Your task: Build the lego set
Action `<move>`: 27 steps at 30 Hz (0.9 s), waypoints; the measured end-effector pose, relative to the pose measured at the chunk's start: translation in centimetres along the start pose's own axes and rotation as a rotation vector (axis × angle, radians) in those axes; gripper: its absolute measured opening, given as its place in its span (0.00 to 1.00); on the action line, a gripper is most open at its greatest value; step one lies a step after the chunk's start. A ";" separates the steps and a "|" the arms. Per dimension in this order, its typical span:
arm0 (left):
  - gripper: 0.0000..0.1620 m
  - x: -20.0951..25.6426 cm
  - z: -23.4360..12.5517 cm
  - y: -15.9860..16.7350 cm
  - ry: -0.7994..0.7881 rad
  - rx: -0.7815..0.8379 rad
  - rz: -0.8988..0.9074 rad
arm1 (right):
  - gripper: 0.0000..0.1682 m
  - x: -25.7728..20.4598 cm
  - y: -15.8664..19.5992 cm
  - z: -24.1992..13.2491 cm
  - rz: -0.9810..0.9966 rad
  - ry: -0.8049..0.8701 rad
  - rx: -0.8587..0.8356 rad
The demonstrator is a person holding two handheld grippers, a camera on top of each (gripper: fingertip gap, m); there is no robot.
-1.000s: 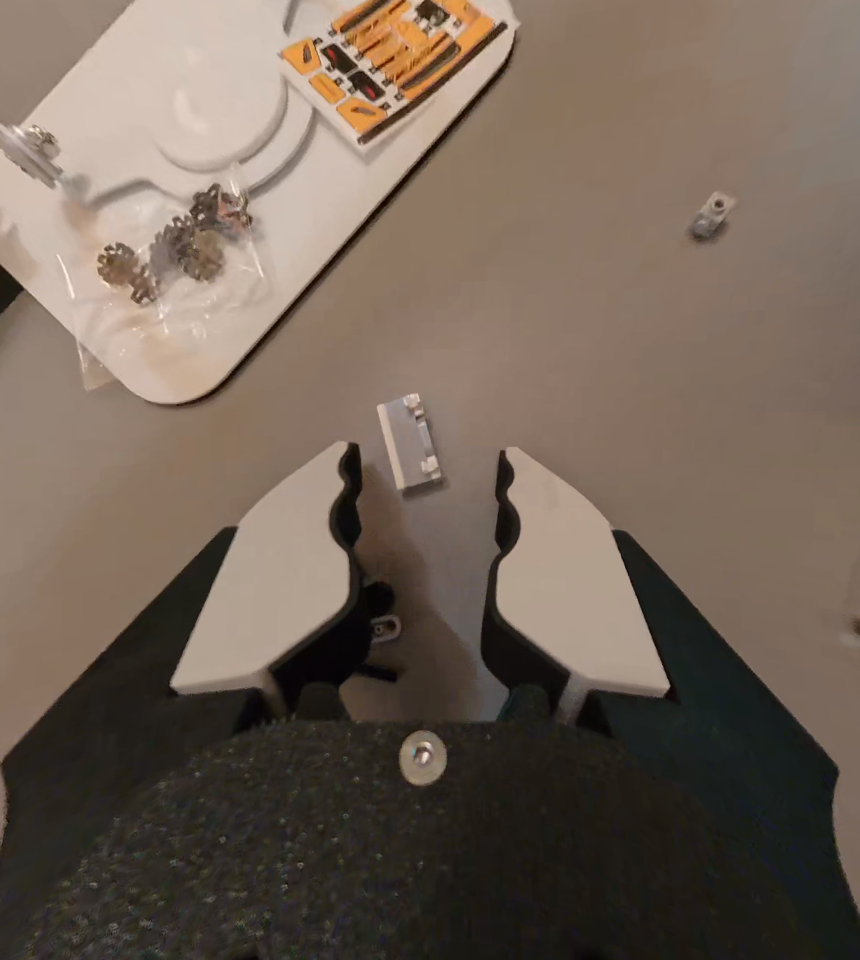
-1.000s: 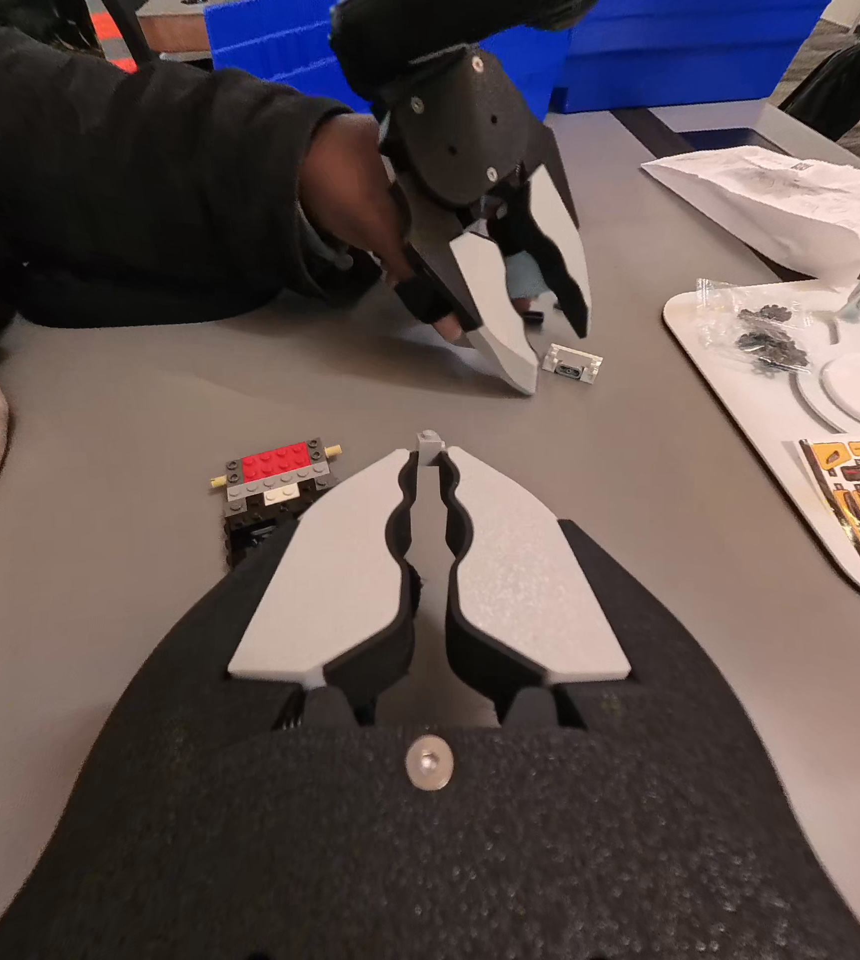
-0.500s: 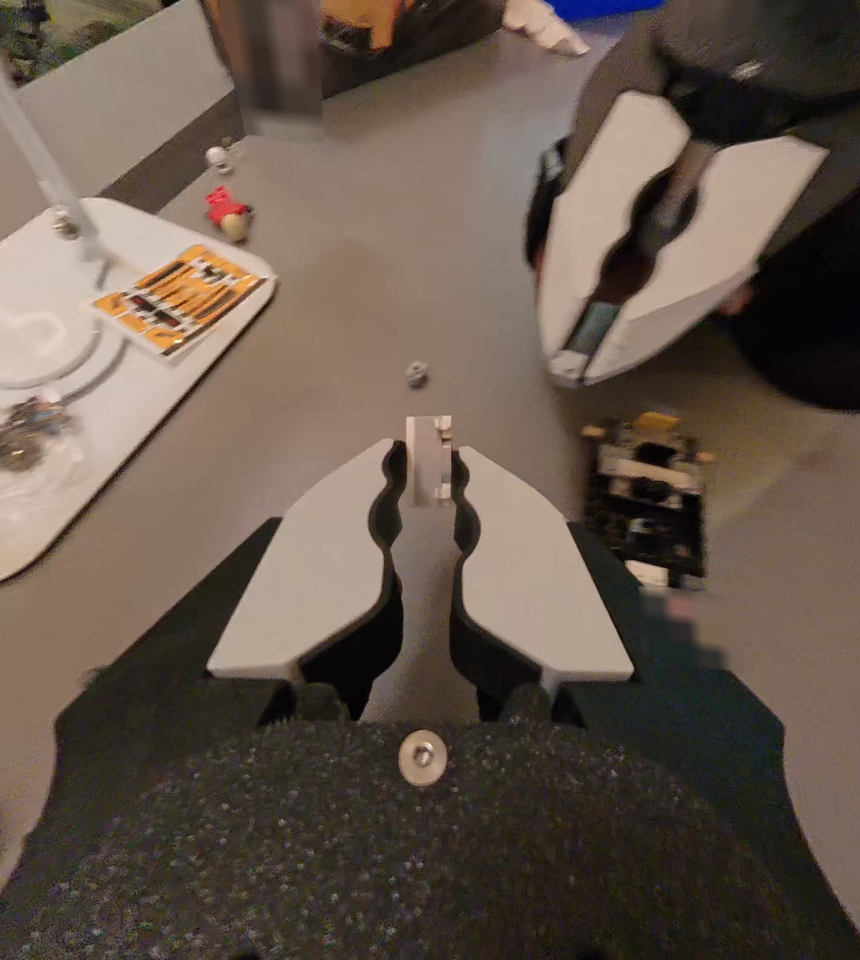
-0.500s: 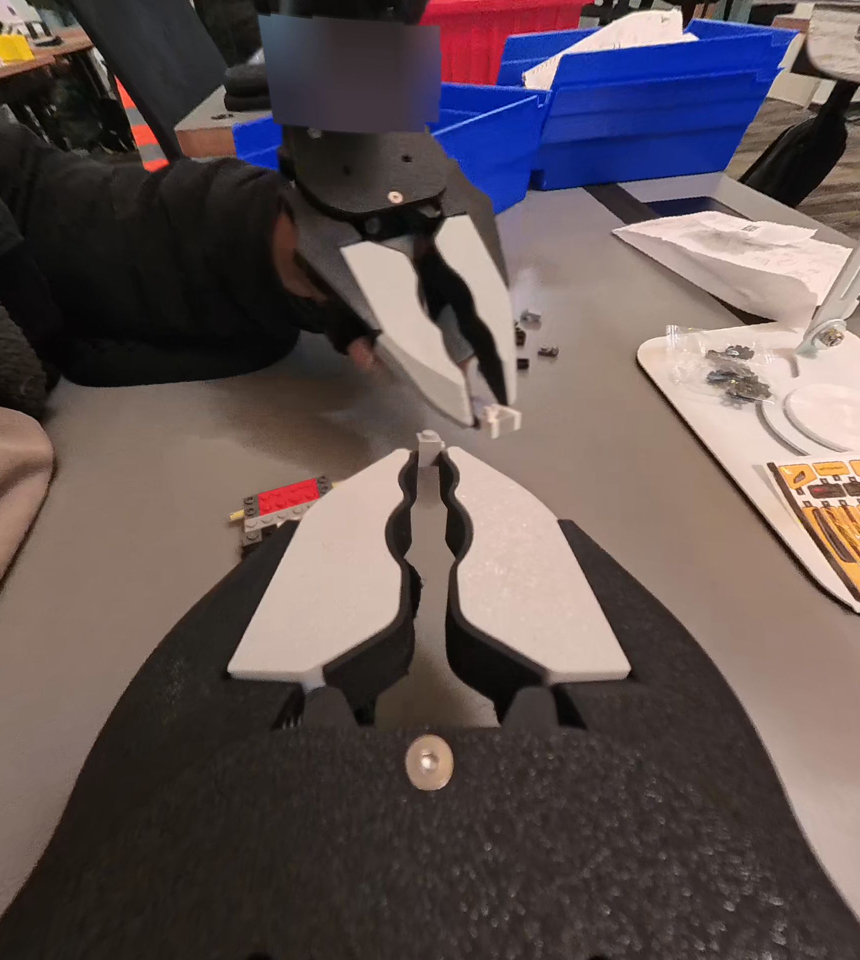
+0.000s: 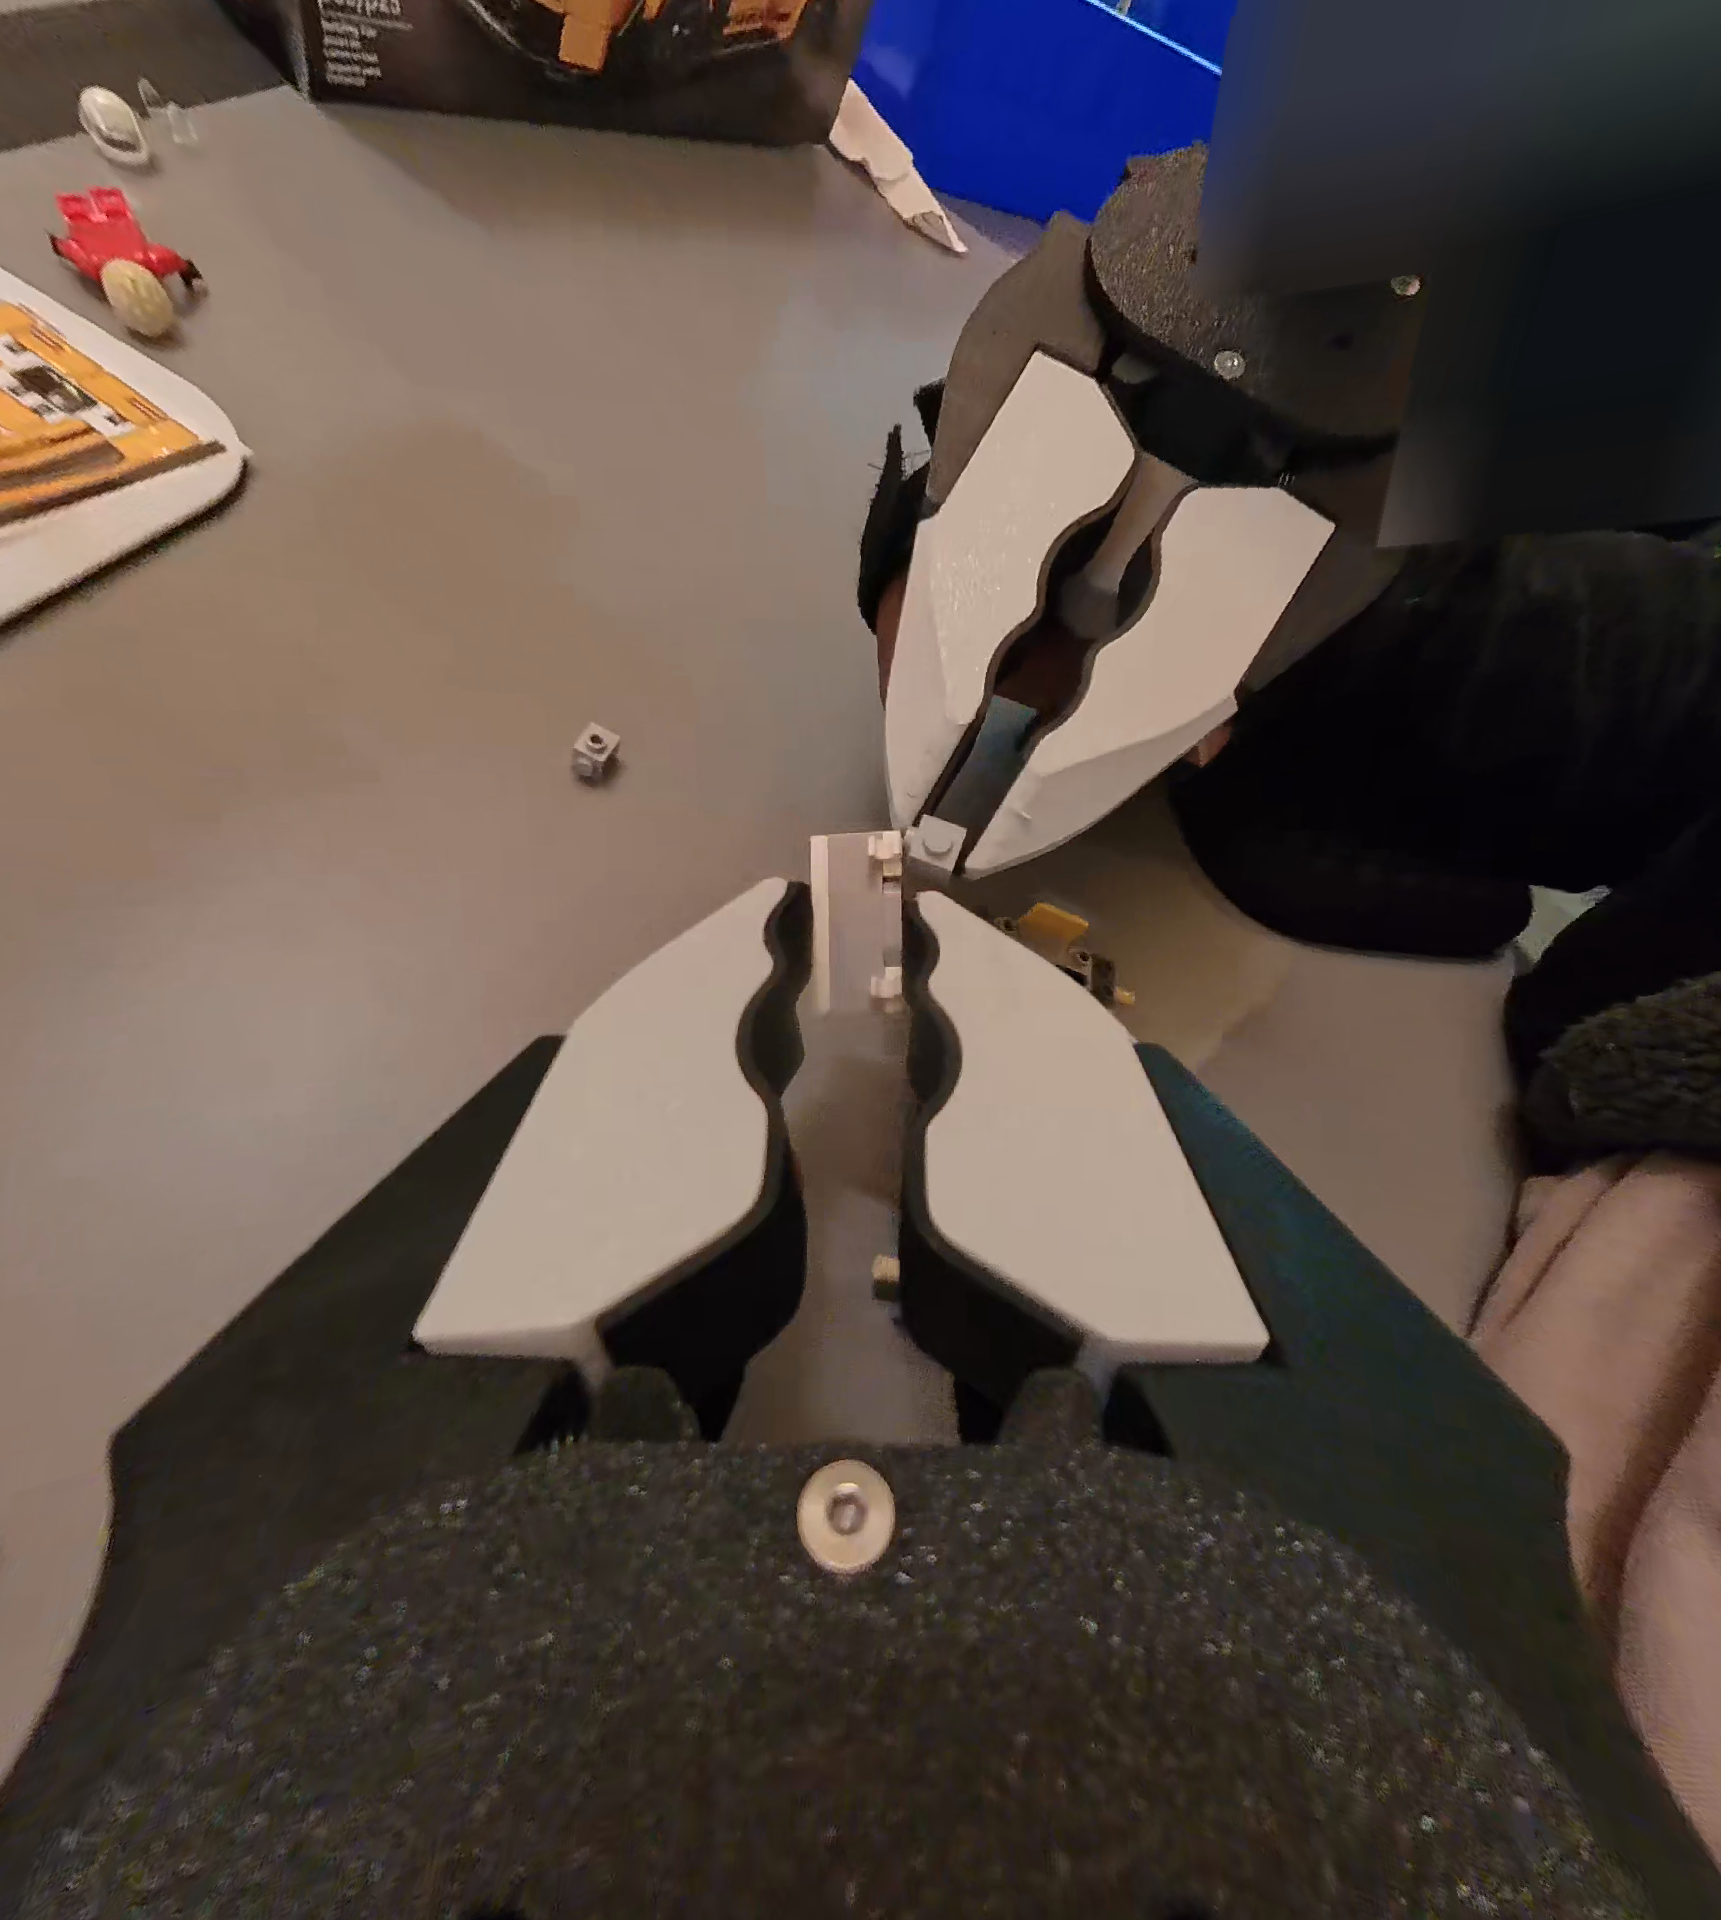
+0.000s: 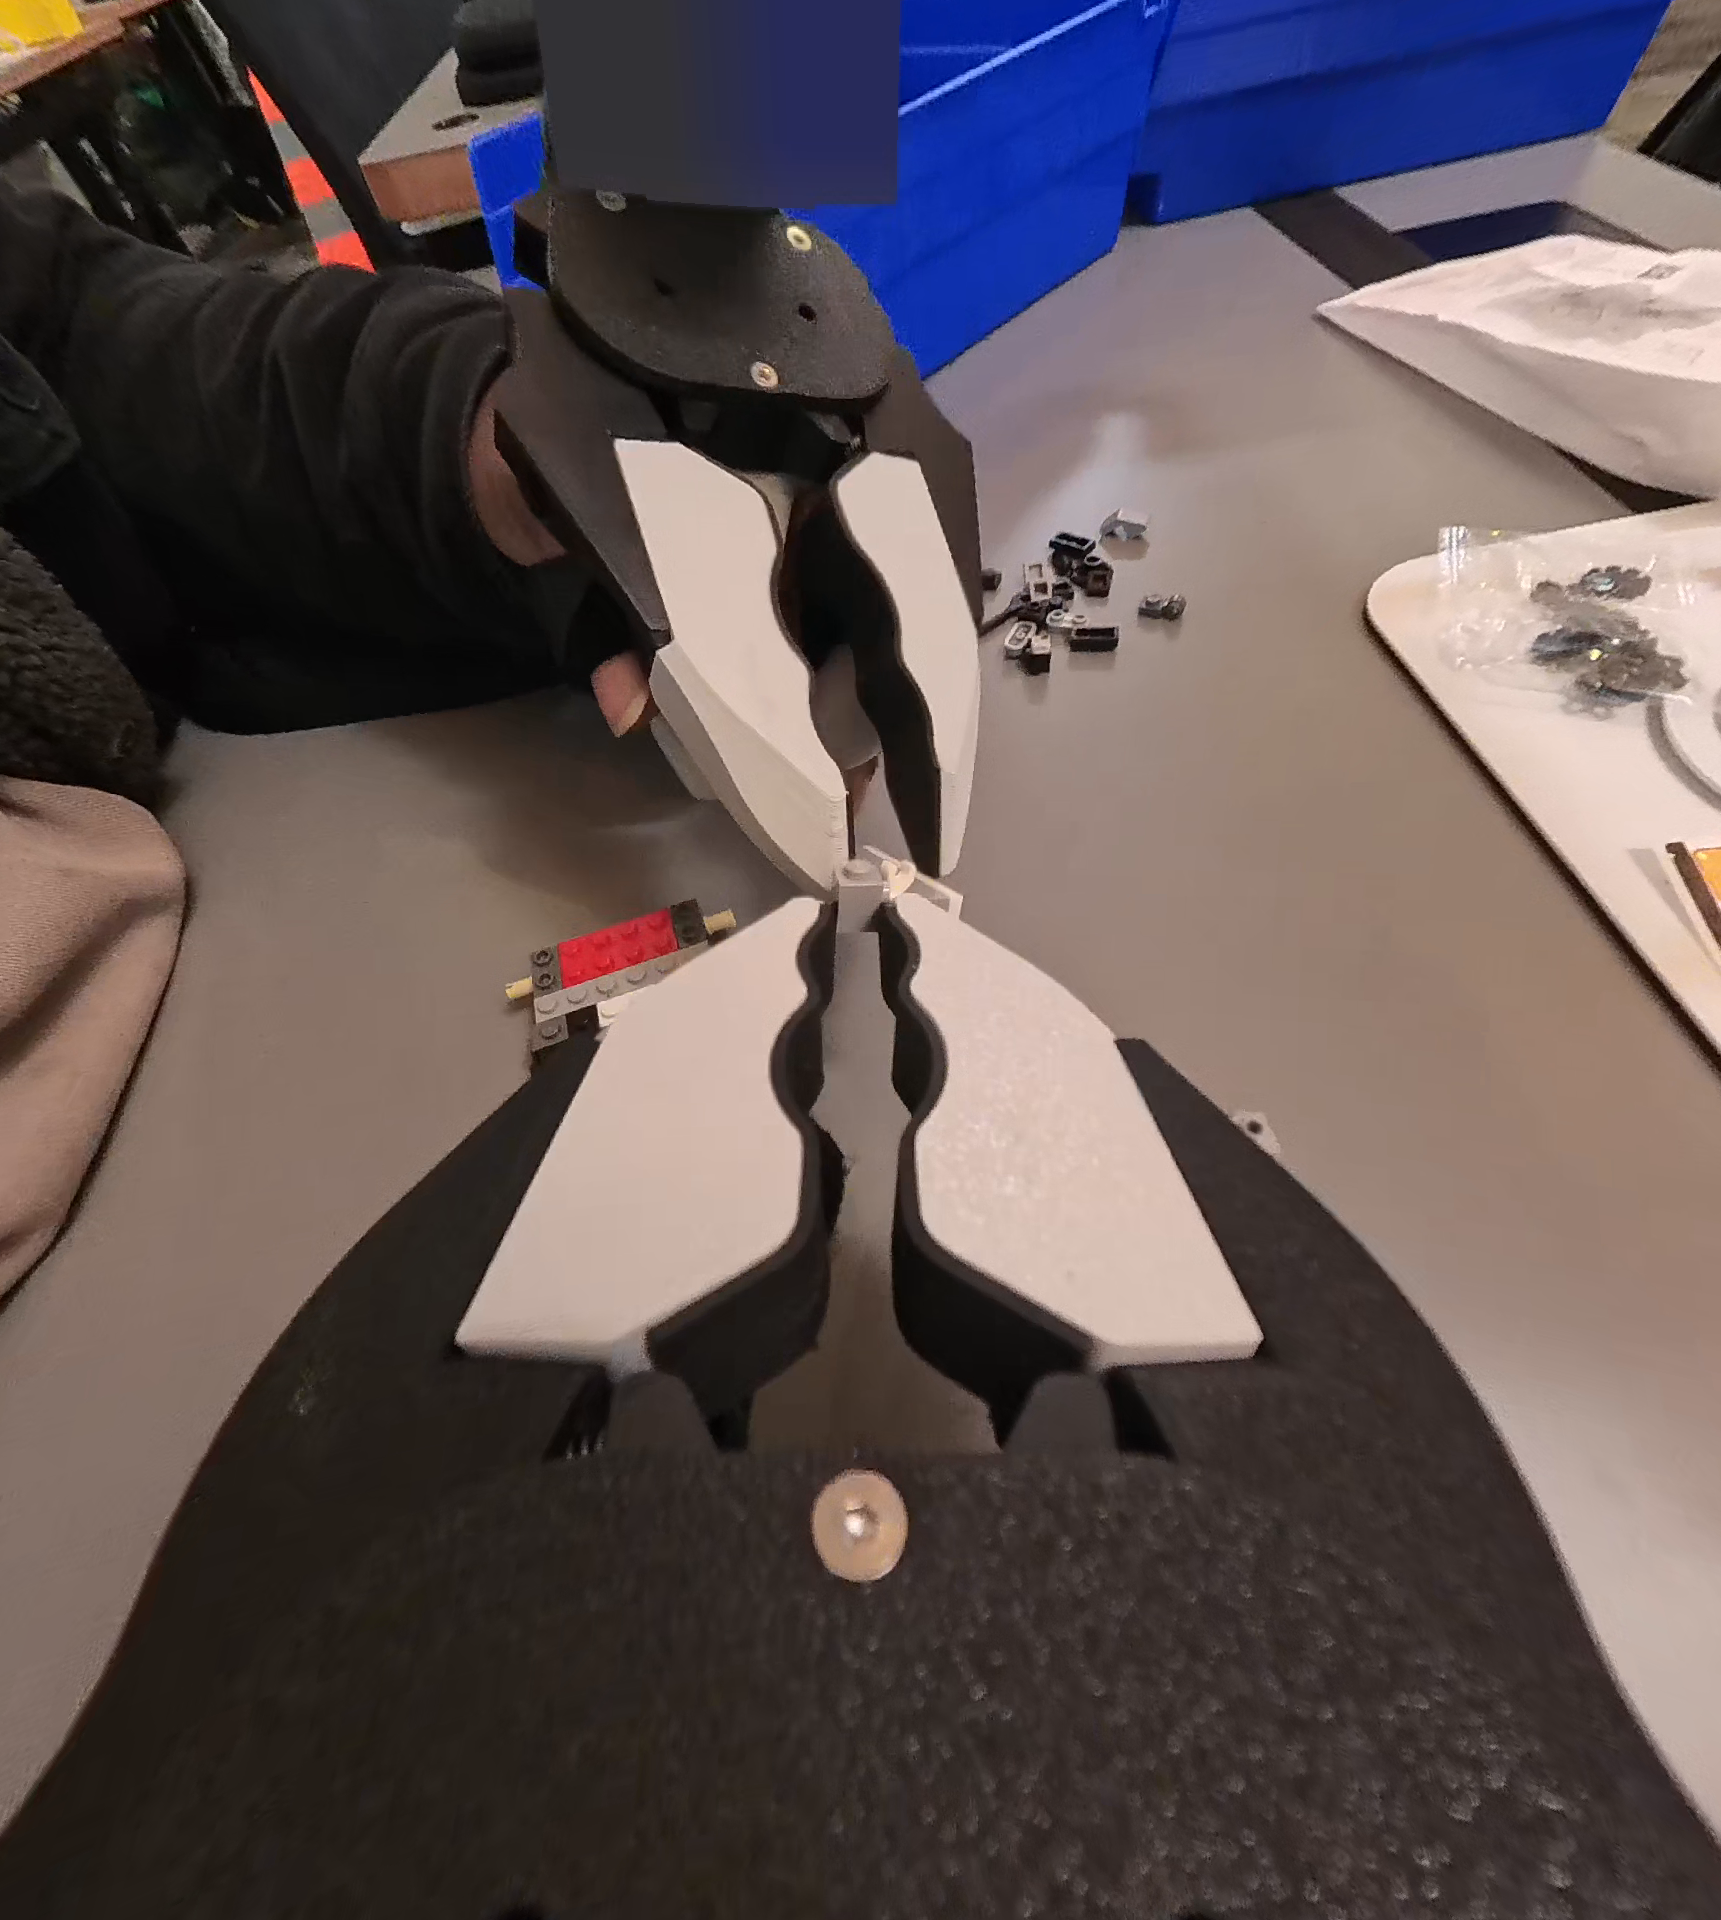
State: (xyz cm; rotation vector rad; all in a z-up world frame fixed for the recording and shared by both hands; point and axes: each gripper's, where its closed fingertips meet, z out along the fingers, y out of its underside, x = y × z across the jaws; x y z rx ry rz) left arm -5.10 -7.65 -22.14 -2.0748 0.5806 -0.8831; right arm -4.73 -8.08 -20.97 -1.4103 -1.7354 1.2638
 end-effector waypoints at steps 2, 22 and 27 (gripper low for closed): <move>0.10 0.1 0.0 0.1 0.018 0.000 -0.038 | 0.04 0.0 0.2 0.0 0.027 -0.008 -0.034; 0.10 1.6 -0.6 0.2 0.202 0.042 -0.320 | 0.09 -0.6 0.0 -0.2 0.243 -0.228 -0.315; 0.10 2.5 -1.2 -0.9 0.178 0.112 -0.120 | 0.12 -1.0 -0.9 -1.0 0.173 -0.243 -0.269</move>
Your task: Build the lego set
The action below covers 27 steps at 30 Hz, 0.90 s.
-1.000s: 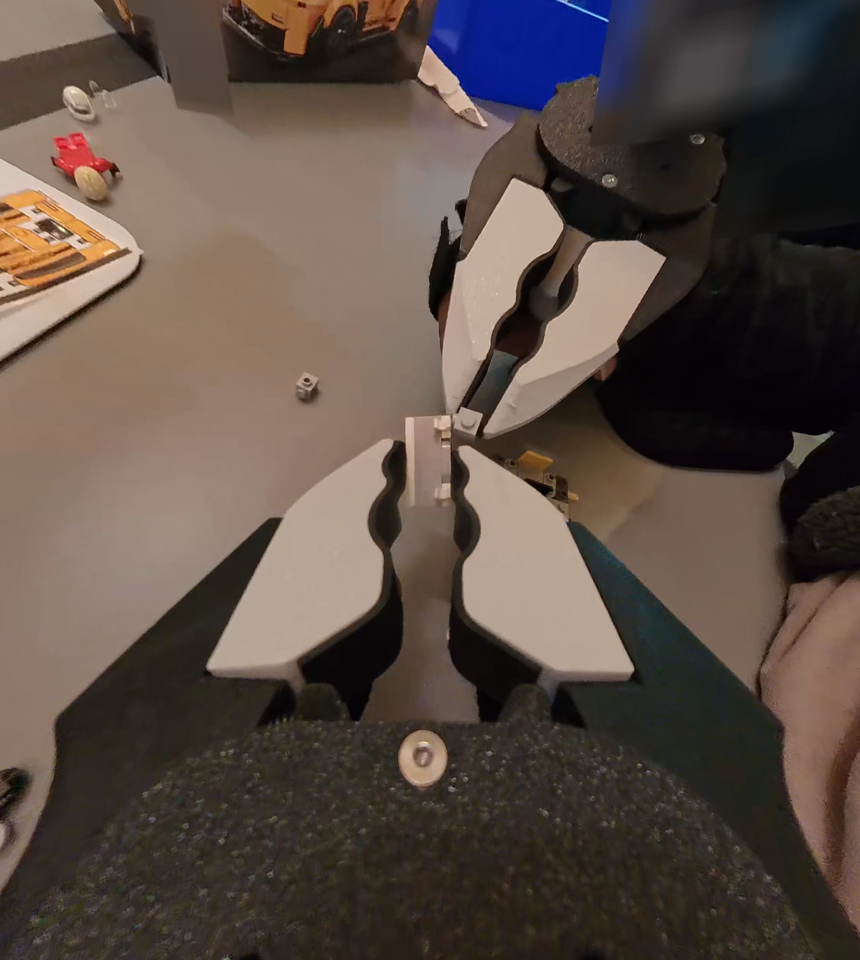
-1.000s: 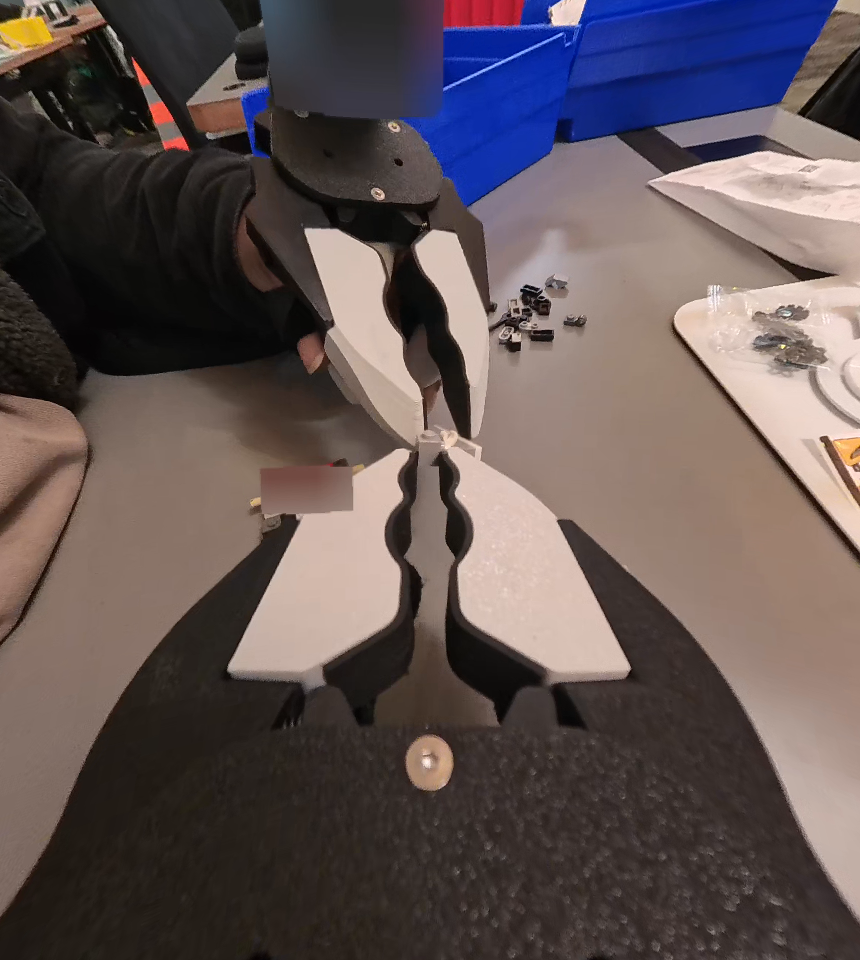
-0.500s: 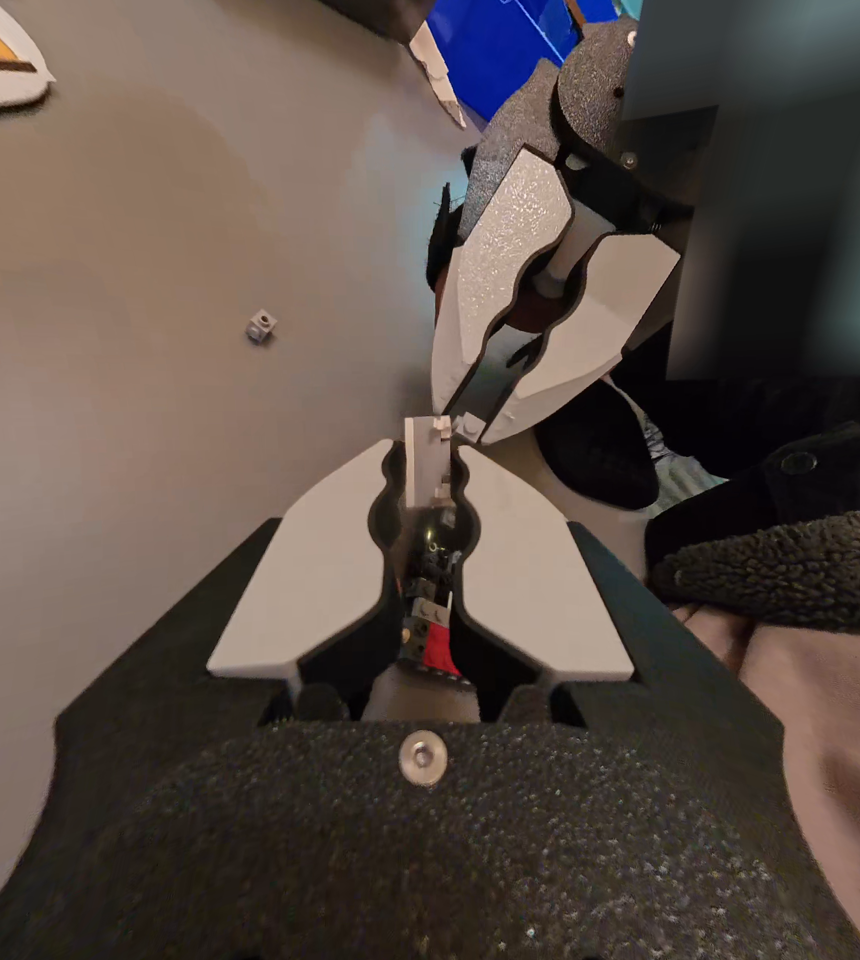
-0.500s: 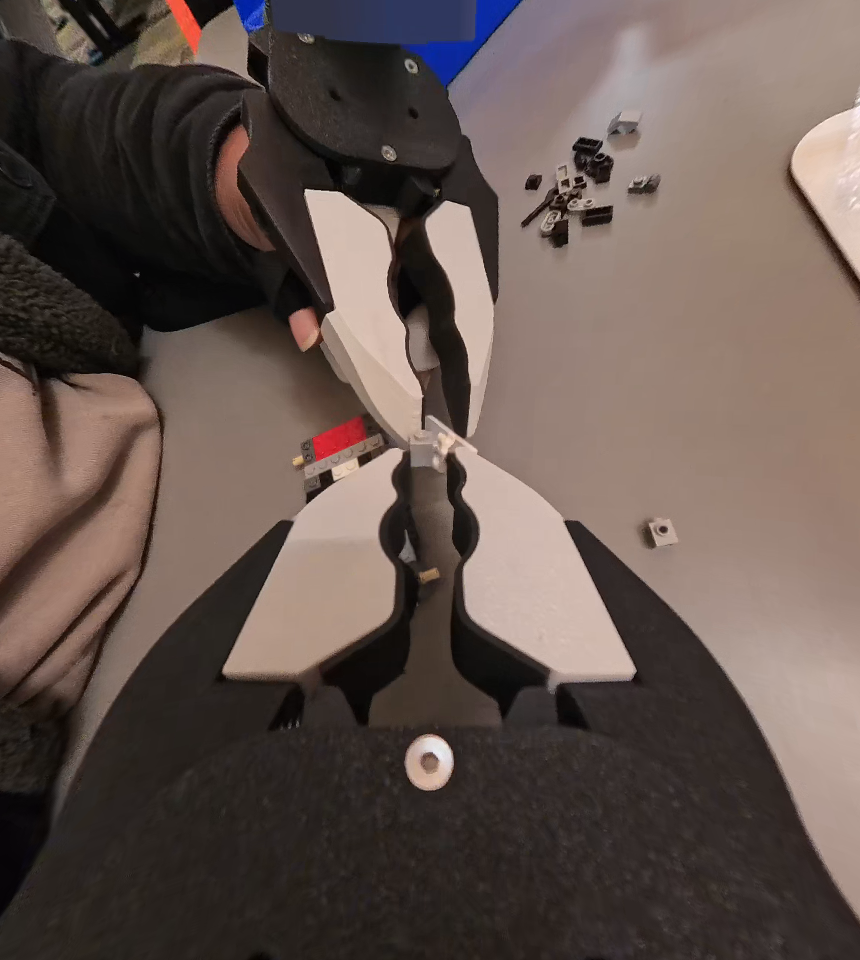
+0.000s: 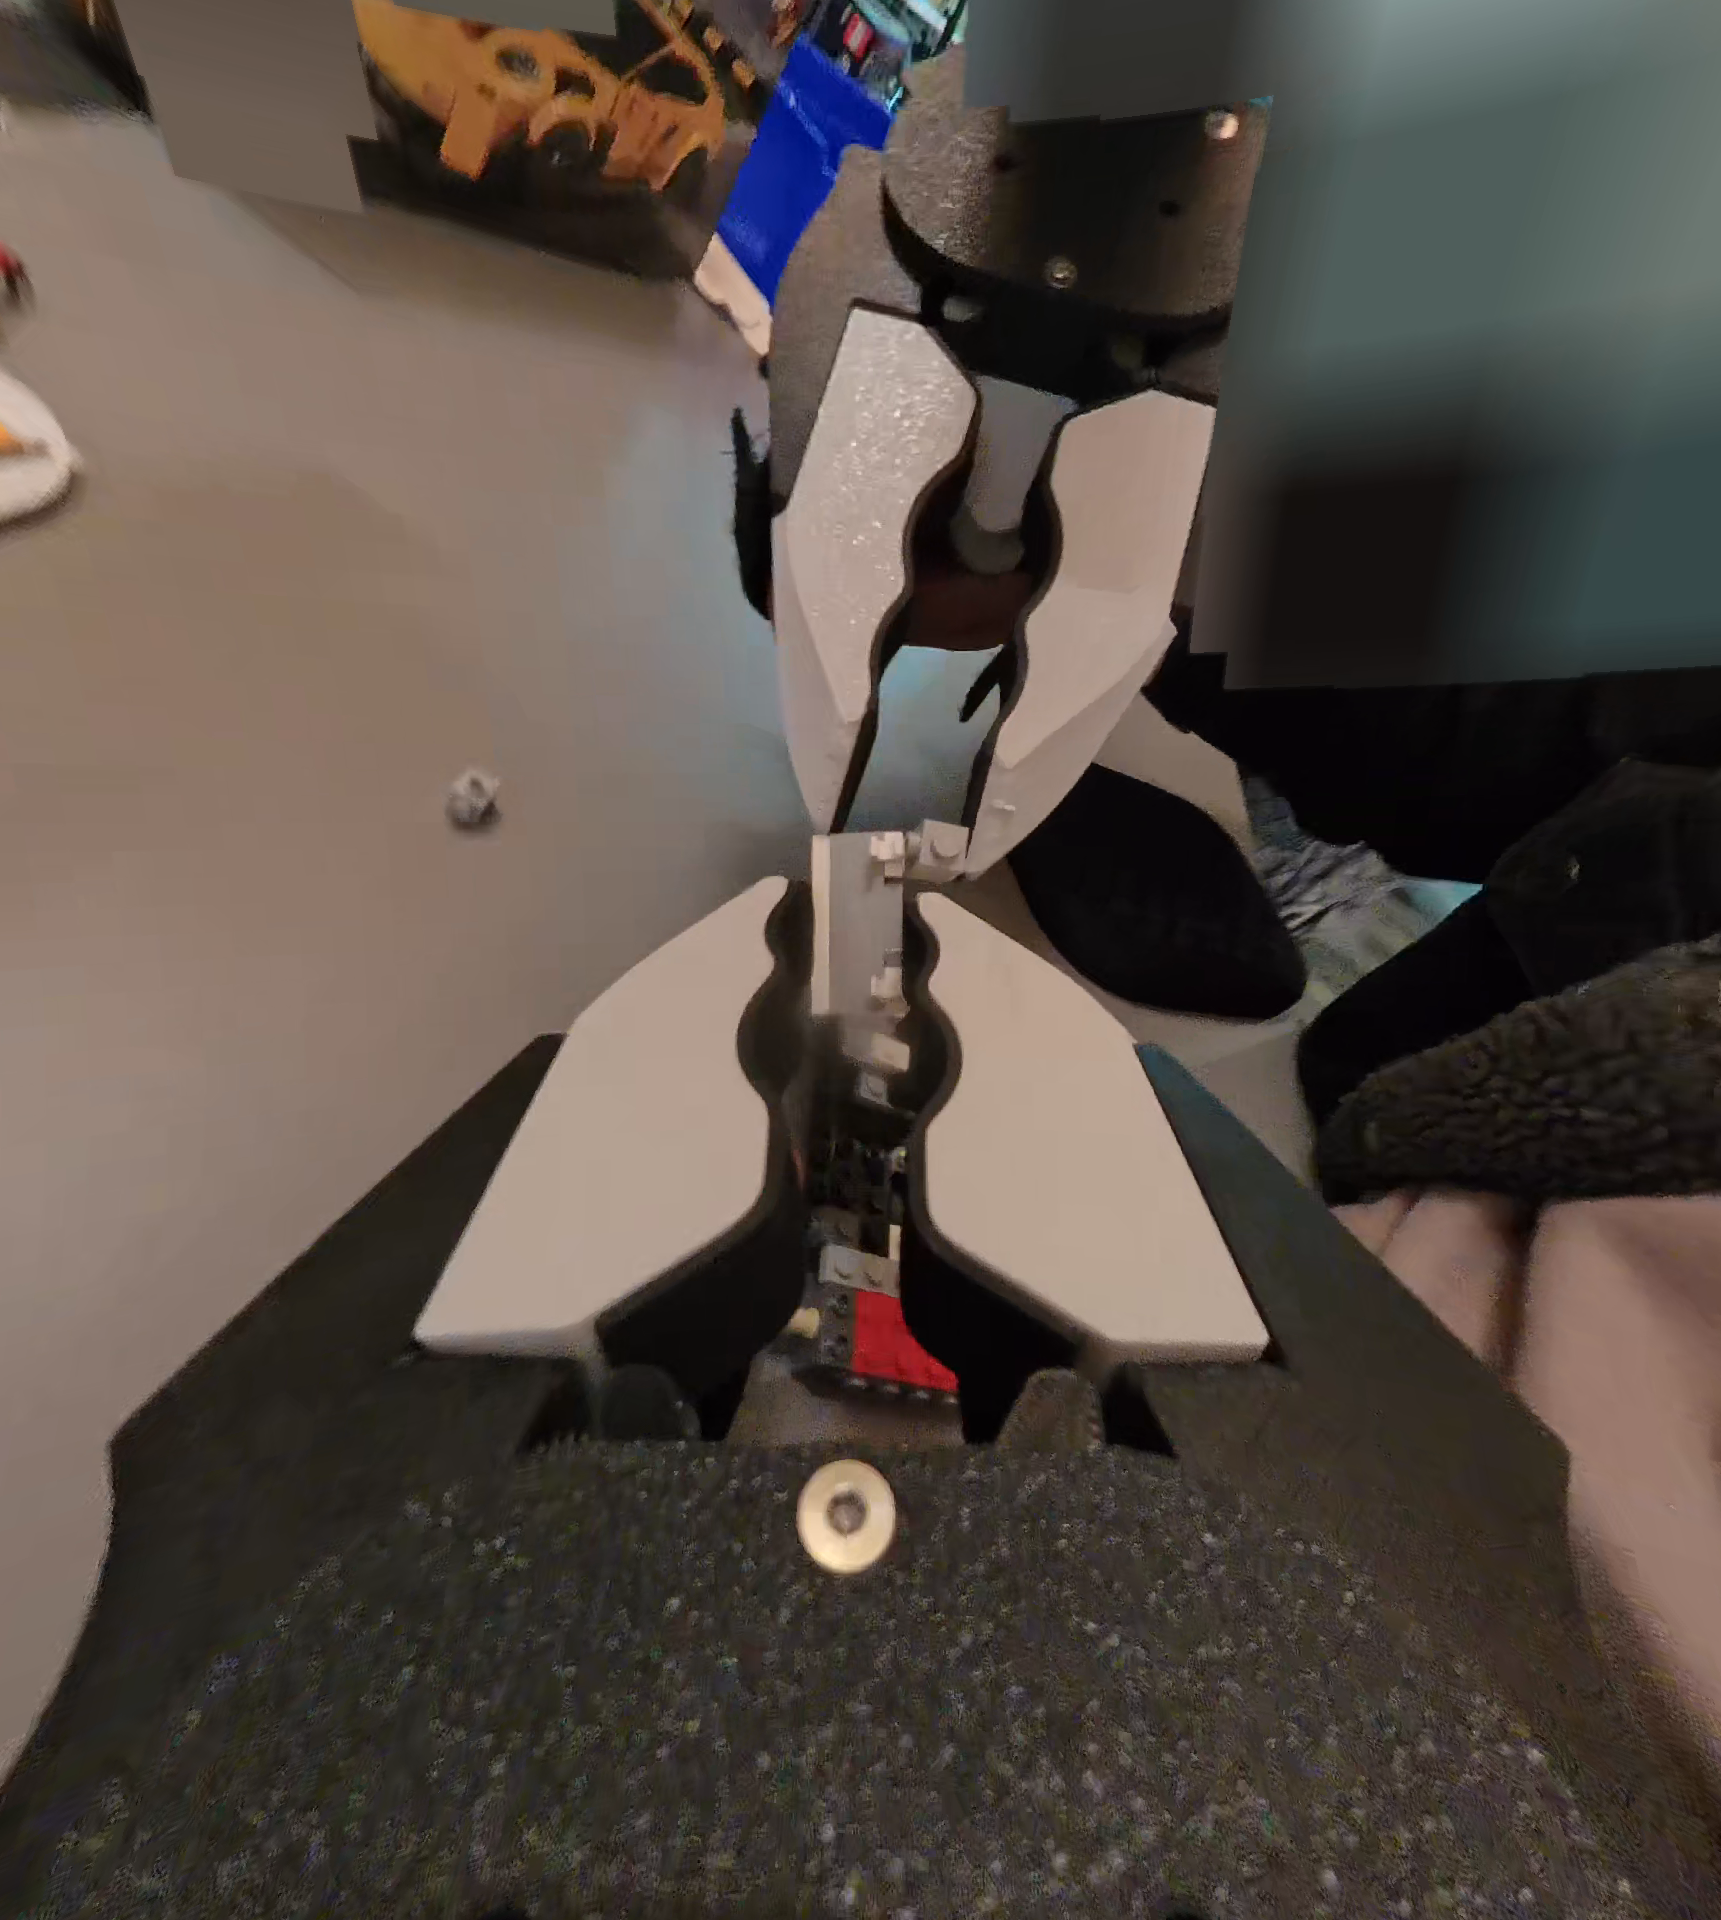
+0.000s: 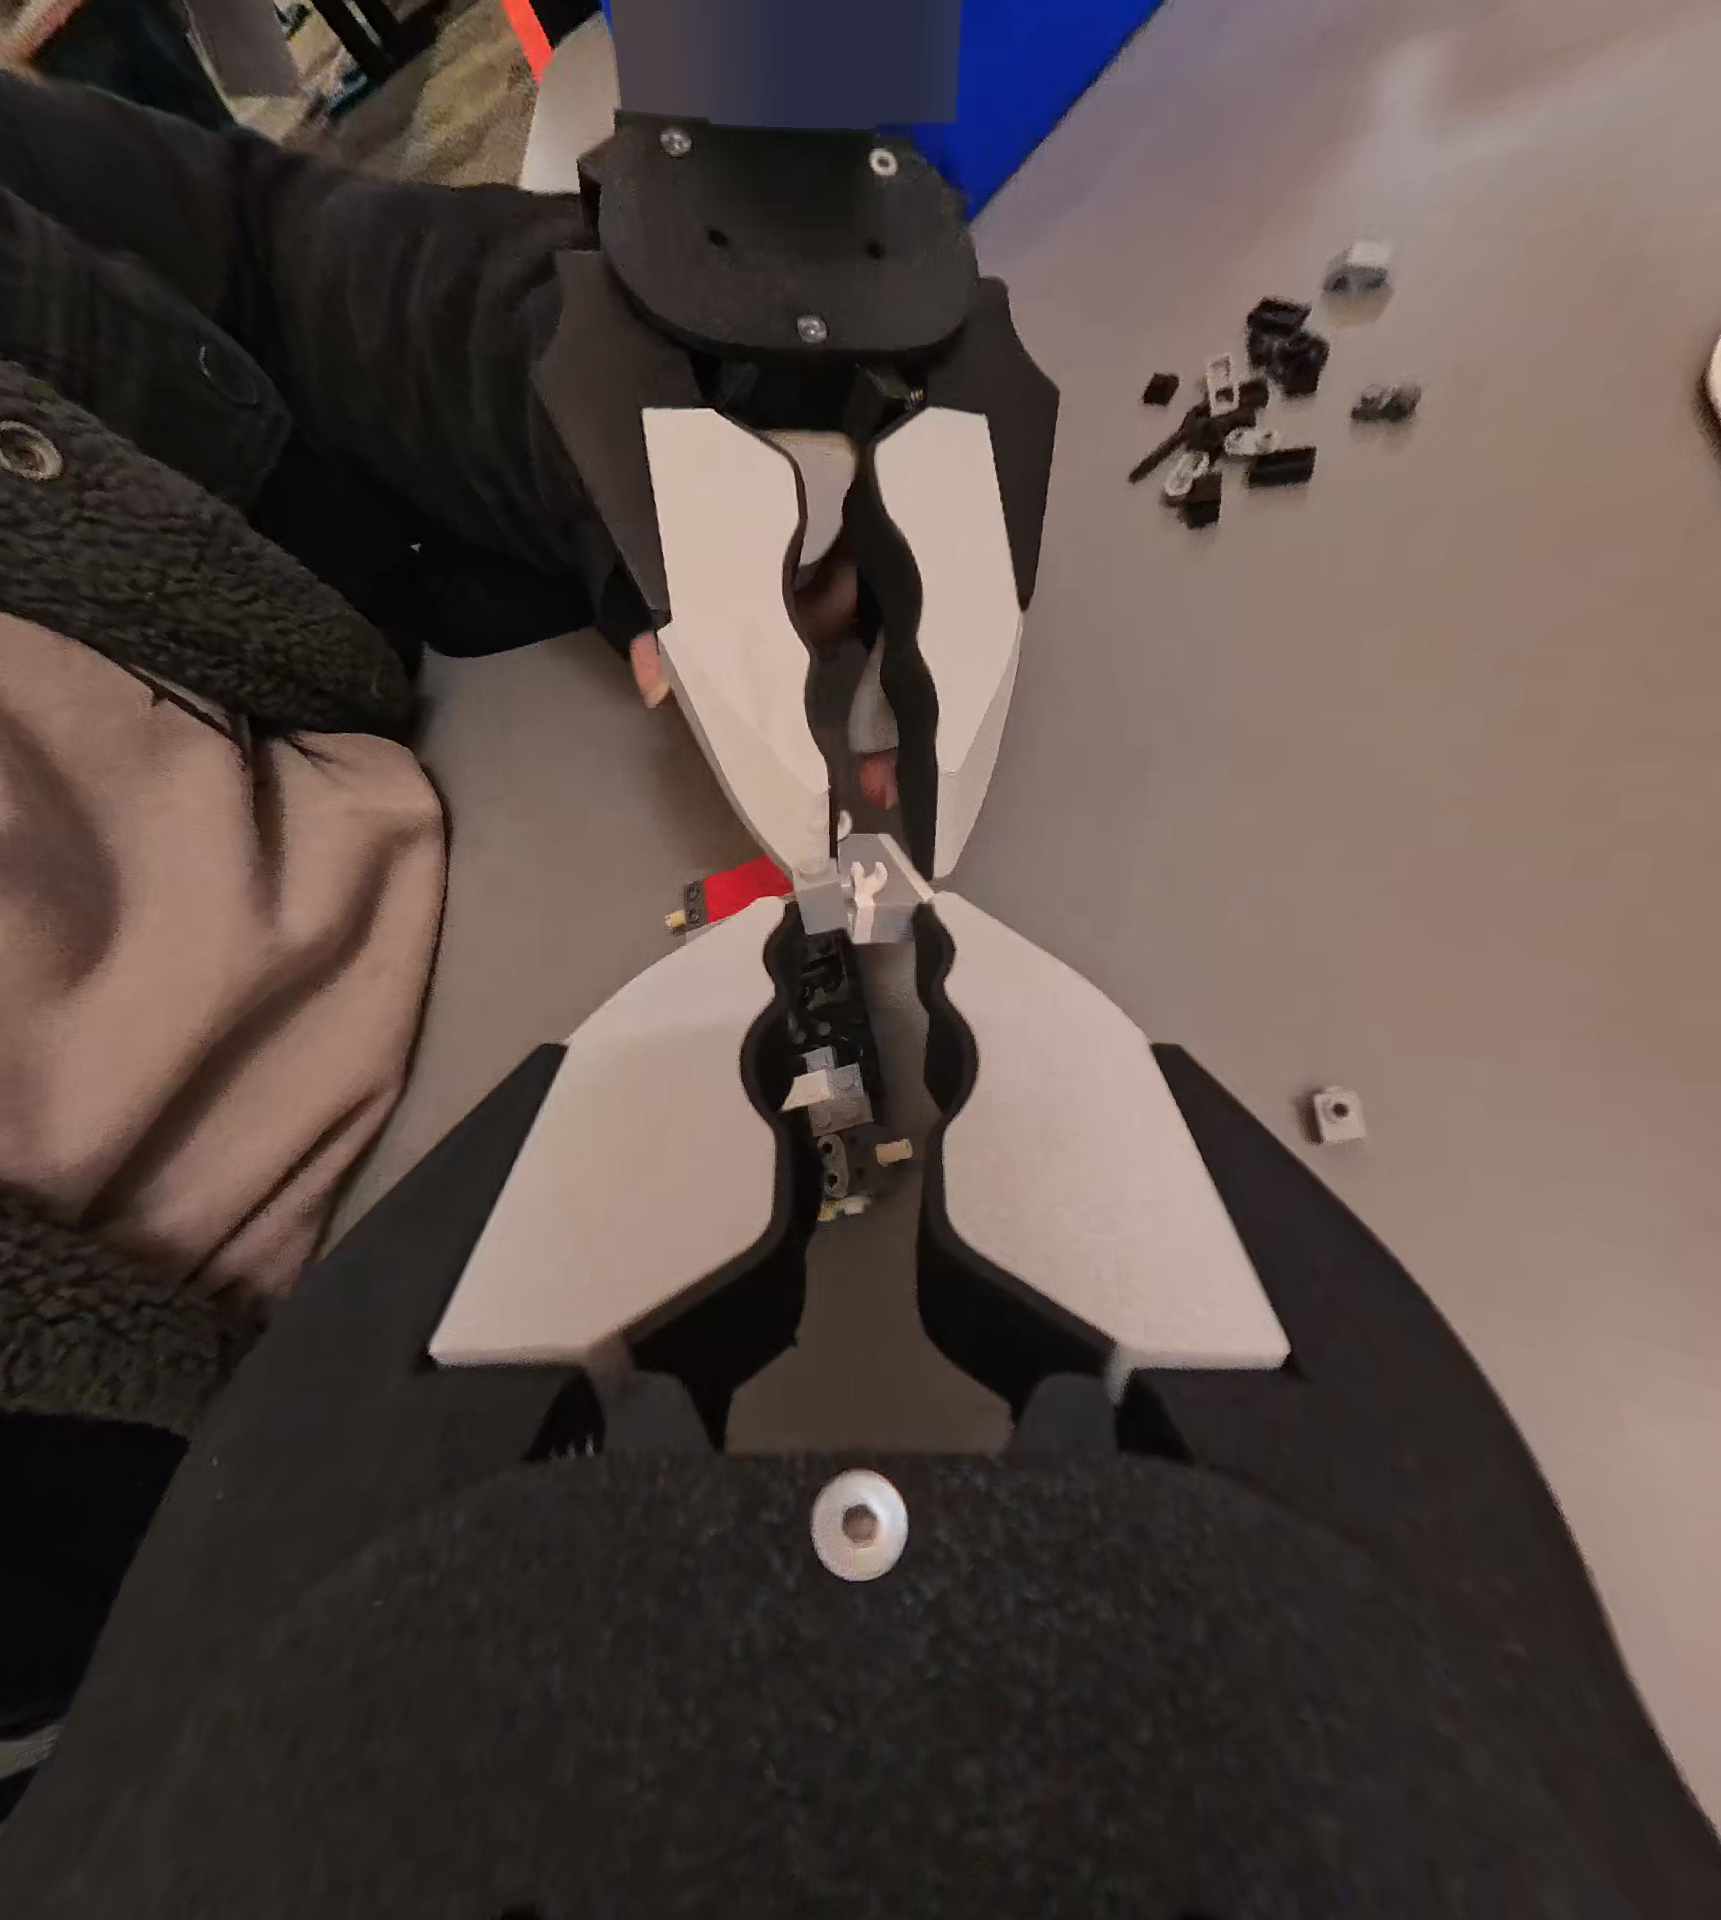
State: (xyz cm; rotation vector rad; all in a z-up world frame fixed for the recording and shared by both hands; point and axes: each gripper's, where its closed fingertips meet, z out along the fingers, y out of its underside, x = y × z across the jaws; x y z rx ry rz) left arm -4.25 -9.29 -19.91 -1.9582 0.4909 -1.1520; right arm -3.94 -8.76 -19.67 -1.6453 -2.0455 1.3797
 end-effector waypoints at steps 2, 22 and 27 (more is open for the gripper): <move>0.10 0.7 -0.1 -0.6 -0.020 0.028 0.130 | 0.13 -0.4 -0.3 -0.5 -0.088 0.036 0.018; 0.10 2.9 -0.7 -2.7 -0.296 0.129 0.758 | 0.14 -2.5 -2.0 -2.3 -0.576 0.520 0.128; 0.10 1.1 -0.3 -2.0 -0.310 0.073 0.545 | 0.13 -1.1 -1.7 -1.9 -0.590 0.631 0.124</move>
